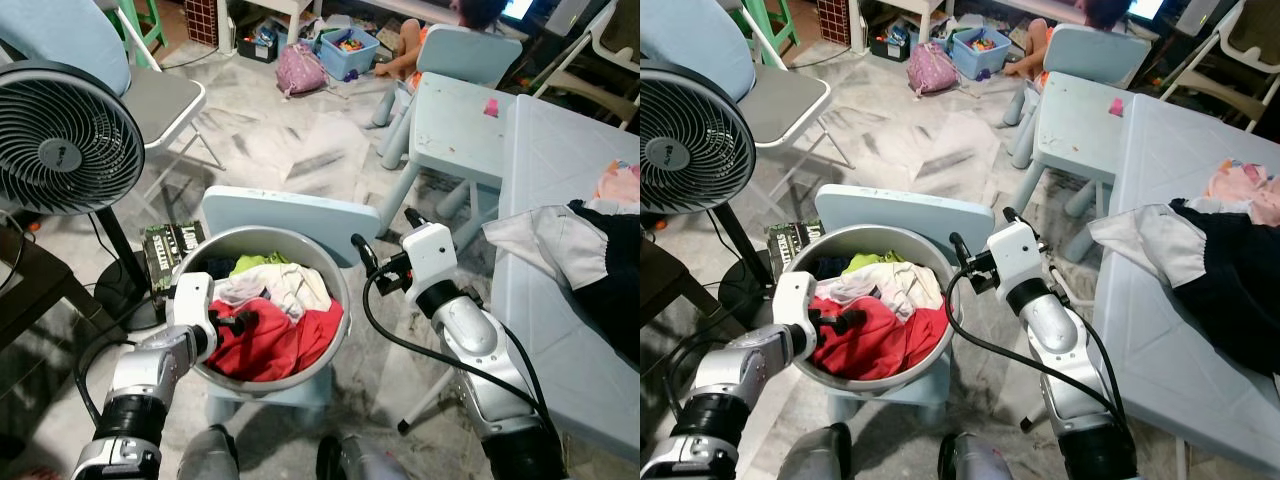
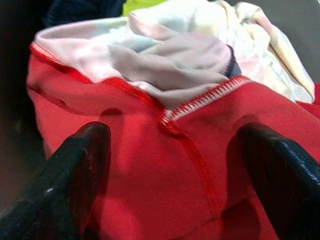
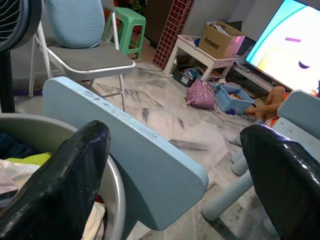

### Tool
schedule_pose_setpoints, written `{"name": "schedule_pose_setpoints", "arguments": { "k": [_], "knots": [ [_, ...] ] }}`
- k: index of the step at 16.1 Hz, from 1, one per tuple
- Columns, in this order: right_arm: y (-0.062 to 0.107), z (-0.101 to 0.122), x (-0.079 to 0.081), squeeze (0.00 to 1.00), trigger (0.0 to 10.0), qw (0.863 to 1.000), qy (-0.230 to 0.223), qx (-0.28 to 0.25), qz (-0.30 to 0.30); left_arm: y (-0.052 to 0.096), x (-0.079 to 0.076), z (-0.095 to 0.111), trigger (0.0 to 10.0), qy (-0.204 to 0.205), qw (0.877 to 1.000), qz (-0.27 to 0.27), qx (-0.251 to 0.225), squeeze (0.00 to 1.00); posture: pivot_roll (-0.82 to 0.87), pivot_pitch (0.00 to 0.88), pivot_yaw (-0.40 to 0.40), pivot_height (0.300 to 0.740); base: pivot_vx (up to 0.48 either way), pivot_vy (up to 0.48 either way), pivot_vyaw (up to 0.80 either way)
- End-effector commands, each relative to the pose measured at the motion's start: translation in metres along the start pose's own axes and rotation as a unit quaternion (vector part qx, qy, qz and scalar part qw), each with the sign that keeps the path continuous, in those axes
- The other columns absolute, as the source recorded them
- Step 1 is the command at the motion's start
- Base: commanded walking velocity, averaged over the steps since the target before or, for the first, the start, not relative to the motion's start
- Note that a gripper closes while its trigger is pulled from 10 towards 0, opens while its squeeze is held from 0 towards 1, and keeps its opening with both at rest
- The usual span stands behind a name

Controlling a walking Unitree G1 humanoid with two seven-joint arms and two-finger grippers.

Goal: Hang hanger

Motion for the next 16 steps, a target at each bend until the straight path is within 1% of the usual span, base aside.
{"name": "schedule_pose_setpoints", "arguments": {
  "k": [1, 2, 4, 6, 7, 8, 11, 12, 14, 15, 16],
  "knots": [
    [0.003, -0.002, -0.002, 0.0, 10.0, 1.0, 0.005, 0.005, -0.001, -0.005, 0.0, 0.002, 10.0, 0.005, 1.0, -0.002, -0.001, 0.0, -0.03, 0.166, -0.14, 0.74, 0.0, 0.0, 0.0],
    [0.003, -0.002, -0.002, 0.0, 10.0, 1.0, 0.005, 0.006, -0.001, -0.006, 0.001, 0.002, 10.0, 0.006, 1.0, 0.001, -0.001, 0.0, -0.03, 0.166, -0.14, 0.74, 0.0, 0.0, 0.0],
    [0.002, 0.0, -0.002, 0.0, 10.0, 1.0, 0.008, 0.003, 0.002, -0.012, -0.004, 0.003, 10.0, 0.021, 1.0, -0.011, 0.006, 0.0, -0.05, 0.168, -0.141, 0.74, 0.0, 0.0, 0.0],
    [0.004, 0.0, -0.003, 0.0, 10.0, 1.0, 0.01, 0.004, 0.002, -0.014, -0.006, 0.002, 10.0, 0.021, 1.0, -0.02, 0.009, 0.0, -0.06, 0.17, -0.14, 0.74, 0.0, 0.0, 0.0],
    [0.005, -0.001, -0.003, 0.0, 10.0, 1.0, 0.01, 0.007, 0.006, -0.016, -0.01, 0.001, 10.0, 0.021, 0.999, -0.03, 0.014, 0.0, -0.07, 0.171, -0.141, 0.74, 0.0, 0.0, 0.0],
    [0.008, -0.002, 0.003, 0.0, 10.0, 1.0, 0.003, 0.007, 0.025, -0.017, -0.015, 0.0, 10.0, 0.021, 0.999, -0.041, 0.019, 0.0, -0.07, 0.172, -0.142, 0.74, 0.0, 0.0, 0.0],
    [0.02, -0.002, 0.025, 0.0, 10.0, 0.995, -0.012, 0.011, 0.099, -0.019, -0.022, -0.005, 10.0, 0.018, 0.998, -0.056, 0.035, 0.0, -0.07, 0.175, -0.14, 0.74, 0.0, 0.0, 0.0],
    [0.023, -0.005, 0.025, 0.0, 10.0, 0.994, 0.004, 0.014, 0.107, -0.02, -0.024, -0.006, 10.0, 0.018, 0.997, -0.061, 0.037, 0.0, -0.08, 0.177, -0.139, 0.74, 0.0, 0.0, 0.0],
    [0.024, -0.008, 0.022, 0.0, 10.0, 0.995, 0.007, 0.02, 0.1, -0.021, -0.025, -0.008, 10.0, 0.035, 0.996, -0.068, 0.044, 0.0, -0.08, 0.177, -0.139, 0.74, 0.0, 0.0, 0.0],
    [0.024, -0.006, 0.023, 0.0, 10.0, 0.994, 0.008, 0.02, 0.107, -0.021, -0.027, -0.012, 6.5, 0.051, 0.994, -0.073, 0.057, 0.0, -0.09, 0.181, -0.138, 0.74, 0.0, 0.0, 0.0],
    [0.025, -0.003, 0.029, 0.0, 10.0, 0.992, 0.011, 0.016, 0.125, -0.021, -0.028, -0.015, 5.2, 0.058, 0.993, -0.074, 0.064, 0.0, -0.09, 0.181, -0.133, 0.74, 0.0, 0.0, 0.0]
  ]
}}
Point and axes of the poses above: a point about 5 cm out from each wrist's last joint towards the gripper, its own y axis pointing back from the gripper into the wrist, its own z axis along the axis of the wrist's last joint, x = y × z, the point moved 6 cm from there along -y, pointing out of the wrist towards the gripper, and after that the axes turned 11 degrees about y, right-handed, at the moved point
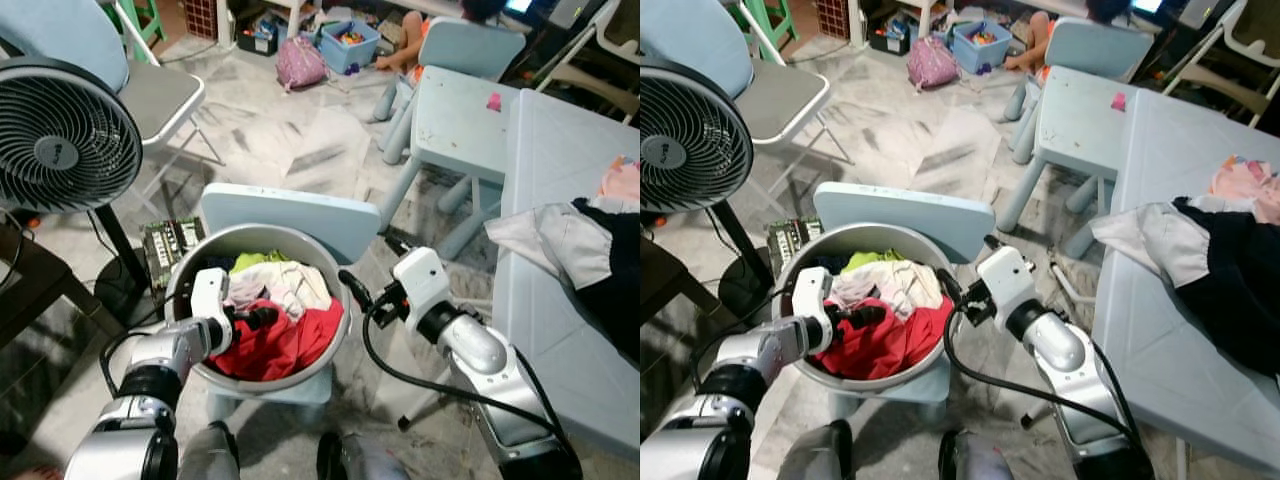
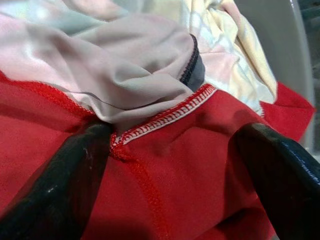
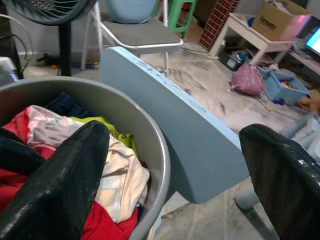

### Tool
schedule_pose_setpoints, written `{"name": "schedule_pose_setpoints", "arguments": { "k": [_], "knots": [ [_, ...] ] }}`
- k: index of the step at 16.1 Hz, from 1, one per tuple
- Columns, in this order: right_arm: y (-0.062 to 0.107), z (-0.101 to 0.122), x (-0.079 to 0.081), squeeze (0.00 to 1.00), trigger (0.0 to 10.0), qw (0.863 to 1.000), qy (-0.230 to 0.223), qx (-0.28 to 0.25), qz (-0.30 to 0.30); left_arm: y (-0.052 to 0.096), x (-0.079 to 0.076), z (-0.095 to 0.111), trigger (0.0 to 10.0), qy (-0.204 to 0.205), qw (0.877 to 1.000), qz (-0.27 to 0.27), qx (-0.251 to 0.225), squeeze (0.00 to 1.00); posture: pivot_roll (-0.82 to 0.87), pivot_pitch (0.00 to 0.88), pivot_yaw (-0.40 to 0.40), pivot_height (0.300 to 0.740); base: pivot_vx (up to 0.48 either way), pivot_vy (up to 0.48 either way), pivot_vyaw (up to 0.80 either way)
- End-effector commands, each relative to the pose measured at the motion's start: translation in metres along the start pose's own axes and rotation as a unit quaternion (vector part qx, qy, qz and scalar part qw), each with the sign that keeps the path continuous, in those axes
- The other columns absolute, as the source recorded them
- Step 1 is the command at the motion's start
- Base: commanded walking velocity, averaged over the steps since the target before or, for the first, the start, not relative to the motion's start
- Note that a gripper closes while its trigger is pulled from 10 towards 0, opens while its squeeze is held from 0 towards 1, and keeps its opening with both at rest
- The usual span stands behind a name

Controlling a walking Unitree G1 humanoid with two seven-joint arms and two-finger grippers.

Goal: Hang hanger

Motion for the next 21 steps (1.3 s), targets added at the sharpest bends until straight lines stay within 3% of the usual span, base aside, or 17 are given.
{"name": "schedule_pose_setpoints", "arguments": {
  "k": [1, 2, 7, 10, 11, 15, 16, 21],
  "knots": [
    [0.004, 0.004, 0.008, 0.0, 10.0, 0.999, 0.007, -0.004, 0.036, -0.002, 0.001, -0.009, 7.4, 0.003, 1.0, 0.008, 0.019, 0.0, -0.09, 0.181, -0.133, 0.74, 0.0, 0.0, 0.0],
    [0.005, 0.003, 0.01, 0.0, 10.0, 0.999, 0.005, -0.003, 0.049, -0.002, 0.004, -0.009, 10.0, 0.0, 1.0, 0.015, 0.019, 0.0, -0.09, 0.18, -0.133, 0.74, 0.0, 0.0, 0.0],
    [0.01, -0.003, 0.01, 0.0, 10.0, 0.997, 0.023, 0.009, 0.071, 0.003, 0.02, -0.002, 10.0, 0.036, 0.998, 0.053, -0.013, 0.0, -0.08, 0.18, -0.136, 0.74, 0.0, 0.0, 0.0],
    [0.009, 0.001, 0.016, 0.0, 10.0, 0.996, 0.027, 0.002, 0.081, 0.011, 0.029, 0.021, 10.0, 0.033, 0.993, 0.088, -0.075, 0.0, -0.07, 0.179, -0.136, 0.74, 0.0, 0.0, 0.0],
    [0.008, 0.001, 0.017, 0.0, 10.0, 0.996, 0.027, 0.001, 0.081, 0.015, 0.032, 0.027, 10.0, 0.028, 0.991, 0.098, -0.088, 1.0, -0.07, 0.18, -0.137, 0.74, 0.0, 0.0, 0.0],
    [0.006, 0.002, 0.02, 0.0, 10.0, 0.996, 0.029, -0.003, 0.085, 0.014, 0.025, 0.016, 10.0, 0.041, 0.994, 0.083, -0.063, 1.0, -0.06, 0.179, -0.134, 0.74, 0.0, 0.0, 0.0],
    [0.005, 0.002, 0.021, 0.0, 10.0, 0.996, 0.031, -0.004, 0.086, 0.011, 0.02, 0.006, 10.0, 0.044, 0.996, 0.07, -0.043, 0.0, -0.06, 0.18, -0.134, 0.74, 0.0, 0.0, 0.0],
    [0.003, 0.004, 0.027, 0.0, 10.0, 0.995, 0.04, -0.01, 0.093, 0.007, 0.016, -0.005, 10.0, 0.039, 0.998, 0.049, -0.007, 0.0, -0.06, 0.176, -0.133, 0.74, 0.0, 0.0, 0.0]
  ]
}}
Point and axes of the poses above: a point about 5 cm out from each wrist's last joint towards the gripper, its own y axis pointing back from the gripper into the wrist, its own z axis along the axis of the wrist's last joint, x = y × z, the point moved 6 cm from there along -y, pointing out of the wrist towards the gripper, and after that the axes turned 11 degrees about y, right-handed, at the moved point
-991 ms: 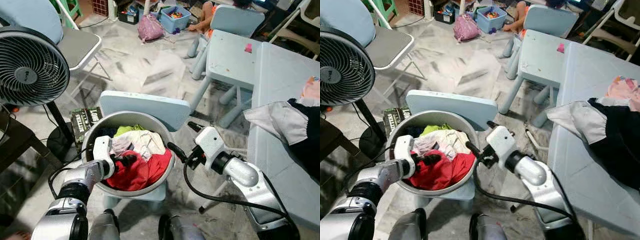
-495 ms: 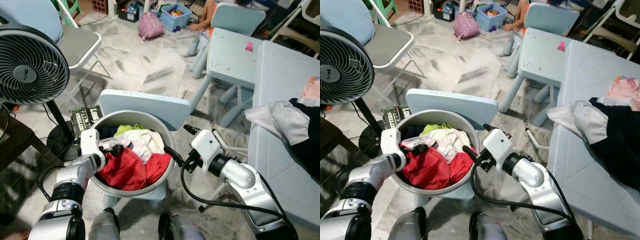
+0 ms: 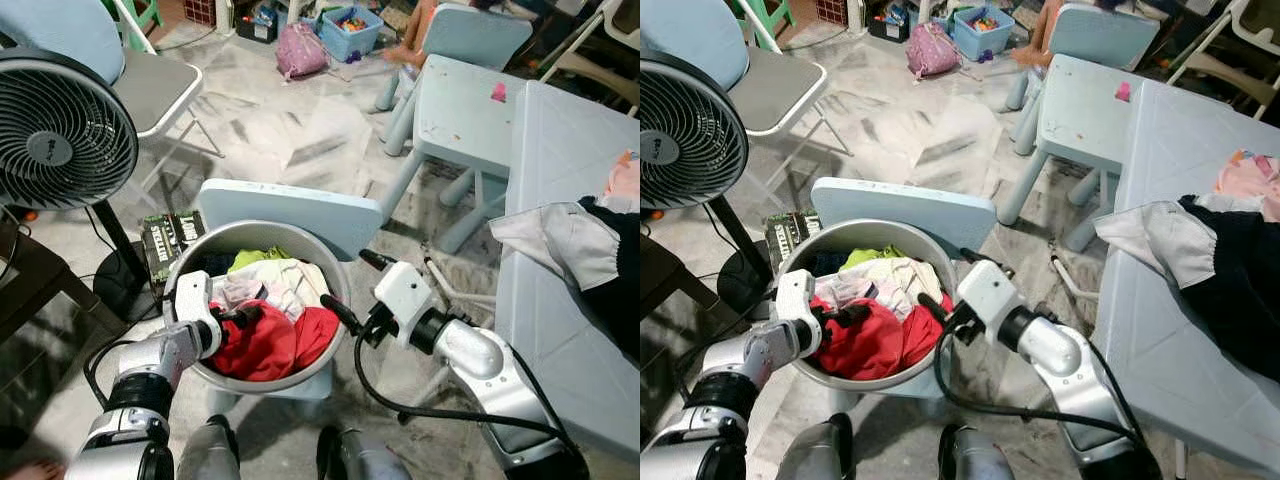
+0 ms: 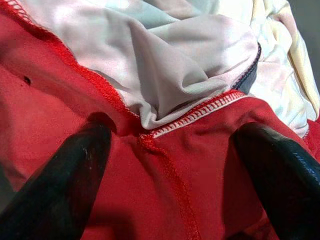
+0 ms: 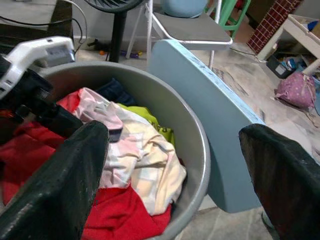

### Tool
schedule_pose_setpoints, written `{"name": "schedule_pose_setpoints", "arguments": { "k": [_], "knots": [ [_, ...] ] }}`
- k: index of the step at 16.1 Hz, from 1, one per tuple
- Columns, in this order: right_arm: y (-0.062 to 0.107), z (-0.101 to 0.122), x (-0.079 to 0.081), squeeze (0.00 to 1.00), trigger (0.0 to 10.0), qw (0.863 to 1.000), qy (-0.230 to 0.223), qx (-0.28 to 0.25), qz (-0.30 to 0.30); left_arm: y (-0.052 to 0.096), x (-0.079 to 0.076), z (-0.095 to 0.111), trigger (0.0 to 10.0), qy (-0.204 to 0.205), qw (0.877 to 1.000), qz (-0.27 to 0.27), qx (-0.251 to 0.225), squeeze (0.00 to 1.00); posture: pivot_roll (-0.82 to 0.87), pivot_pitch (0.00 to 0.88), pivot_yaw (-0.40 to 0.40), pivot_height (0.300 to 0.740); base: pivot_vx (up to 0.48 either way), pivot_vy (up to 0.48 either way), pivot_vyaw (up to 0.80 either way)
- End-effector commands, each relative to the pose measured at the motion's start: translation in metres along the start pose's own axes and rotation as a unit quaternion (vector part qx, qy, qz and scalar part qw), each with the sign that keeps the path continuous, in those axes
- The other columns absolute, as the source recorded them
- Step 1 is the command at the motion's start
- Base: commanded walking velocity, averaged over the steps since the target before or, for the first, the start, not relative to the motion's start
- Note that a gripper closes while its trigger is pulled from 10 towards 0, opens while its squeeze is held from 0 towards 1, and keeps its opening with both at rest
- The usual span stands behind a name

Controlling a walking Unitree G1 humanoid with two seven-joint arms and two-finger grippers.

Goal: Hang hanger

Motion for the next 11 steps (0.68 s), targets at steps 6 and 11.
{"name": "schedule_pose_setpoints", "arguments": {
  "k": [6, 11],
  "knots": [
    [0.0016, -0.0036, -0.0007, 0.0, 10.0, 1.0, 0.01, 0.007, 0.0, -0.0041, -0.0089, -0.0154, 0.0, 0.02, 0.999, -0.032, 0.036, 0.0, -0.07, 0.177, -0.133, 0.74, 0.0, 0.0, 0.0],
    [0.0015, -0.0027, 0.0068, 0.0, 10.0, 1.0, 0.0, 0.003, 0.023, -0.0045, -0.0086, -0.0154, 0.0, 0.026, 0.998, -0.036, 0.037, 0.0, -0.07, 0.176, -0.133, 0.74, 0.0, 0.0, 0.0]
  ]
}}
Point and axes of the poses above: a point about 5 cm out from each wrist's last joint towards the gripper, its own y axis pointing back from the gripper into the wrist, its own z axis along the axis of the wrist's last joint, x = y × z, the point moved 6 cm from there along -y, pointing out of the wrist towards the gripper, and after that the axes turned 11 degrees about y, right-handed, at the moved point
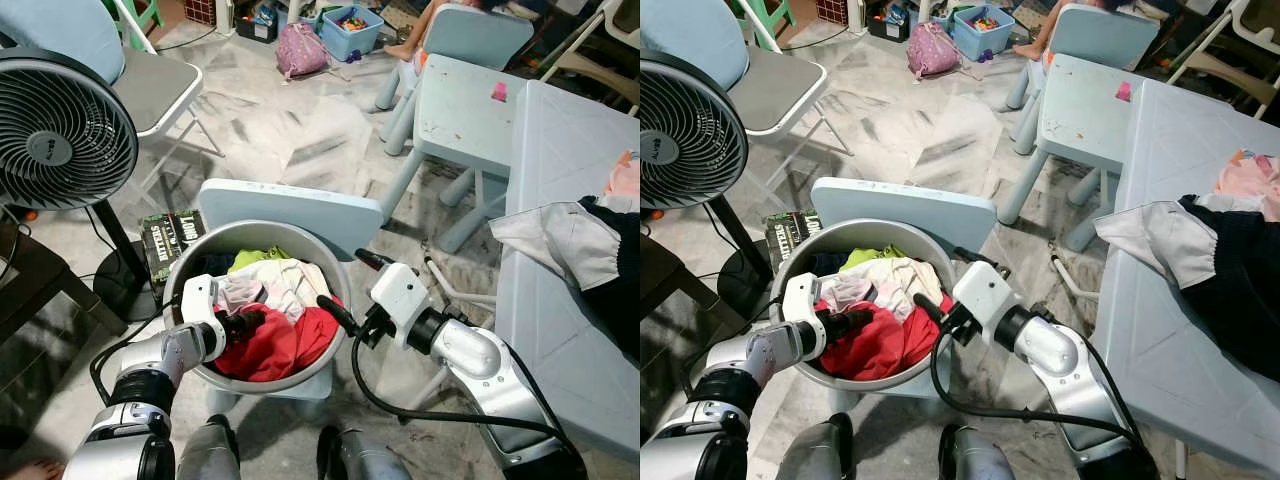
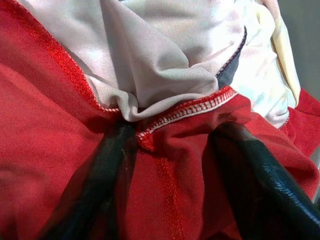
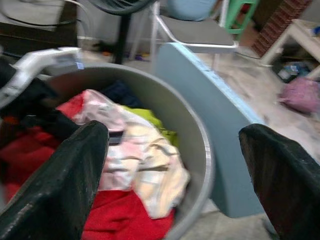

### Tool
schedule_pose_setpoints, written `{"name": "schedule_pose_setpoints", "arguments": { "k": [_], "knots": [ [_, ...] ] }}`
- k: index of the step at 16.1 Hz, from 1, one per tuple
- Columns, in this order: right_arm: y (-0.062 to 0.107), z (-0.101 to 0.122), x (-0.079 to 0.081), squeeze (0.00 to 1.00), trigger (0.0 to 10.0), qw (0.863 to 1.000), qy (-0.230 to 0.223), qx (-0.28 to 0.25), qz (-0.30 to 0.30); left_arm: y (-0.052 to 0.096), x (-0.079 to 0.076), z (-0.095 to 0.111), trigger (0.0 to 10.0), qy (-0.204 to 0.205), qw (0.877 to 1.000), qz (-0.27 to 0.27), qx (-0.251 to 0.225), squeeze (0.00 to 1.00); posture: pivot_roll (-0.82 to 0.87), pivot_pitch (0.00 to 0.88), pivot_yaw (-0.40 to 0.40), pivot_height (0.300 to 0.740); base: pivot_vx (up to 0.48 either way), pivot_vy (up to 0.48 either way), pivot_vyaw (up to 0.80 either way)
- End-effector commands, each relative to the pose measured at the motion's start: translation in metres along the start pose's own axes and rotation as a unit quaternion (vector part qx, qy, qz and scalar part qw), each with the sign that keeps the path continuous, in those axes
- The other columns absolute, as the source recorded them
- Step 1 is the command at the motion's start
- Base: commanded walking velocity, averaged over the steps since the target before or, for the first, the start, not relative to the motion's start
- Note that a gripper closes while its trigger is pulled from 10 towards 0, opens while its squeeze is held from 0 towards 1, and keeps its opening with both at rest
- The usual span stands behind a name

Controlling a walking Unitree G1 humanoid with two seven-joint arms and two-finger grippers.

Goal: Hang hanger

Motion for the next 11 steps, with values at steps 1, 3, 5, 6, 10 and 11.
{"name": "schedule_pose_setpoints", "arguments": {
  "k": [1, 3, 5, 6, 10, 11],
  "knots": [
    [0.004, -0.004, 0.007, 0.0, 10.0, 1.0, -0.011, 0.005, 0.023, -0.003, -0.003, -0.006, 0.0, 0.009, 1.0, -0.007, 0.009, 0.0, -0.07, 0.175, -0.133, 0.74, 0.0, 0.0, 0.0],
    [0.01, -0.007, 0.019, 0.0, 10.0, 0.998, -0.022, 0.01, 0.065, -0.003, -0.003, -0.006, 0.0, 0.009, 1.0, -0.008, 0.008, 0.0, -0.07, 0.174, -0.131, 0.74, 0.0, 0.0, 0.0],
    [0.016, -0.011, 0.032, 0.0, 10.0, 0.994, -0.025, 0.018, 0.108, -0.003, -0.003, -0.005, 0.0, 0.01, 1.0, -0.009, 0.007, 0.0, -0.07, 0.175, -0.131, 0.74, 0.0, 0.0, 0.0],
    [0.017, -0.012, 0.034, 0.0, 10.0, 0.993, -0.021, 0.019, 0.114, -0.003, -0.003, -0.005, 0.0, 0.01, 1.0, -0.009, 0.006, 0.0, -0.07, 0.175, -0.131, 0.74, 0.0, 0.0, 0.0],
    [0.015, -0.011, 0.034, 0.0, 10.0, 0.993, -0.018, 0.02, 0.116, -0.004, -0.002, -0.003, 0.0, 0.006, 1.0, -0.008, 0.002, 0.0, -0.07, 0.174, -0.132, 0.74, 0.0, 0.0, 0.0],
    [0.015, -0.012, 0.034, 0.0, 10.0, 0.993, -0.014, 0.021, 0.116, -0.004, -0.002, -0.003, 0.0, 0.003, 1.0, -0.006, 0.0, 0.0, -0.07, 0.177, -0.132, 0.74, 0.0, 0.0, 0.0]
  ]
}}
Point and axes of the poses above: a point about 5 cm out from each wrist's last joint towards the gripper, its own y axis pointing back from the gripper into the wrist, its own z axis along the axis of the wrist's last joint, x = y × z, the point moved 6 cm from there along -y, pointing out of the wrist towards the gripper, and after that the axes turned 11 degrees about y, right-handed, at the moved point
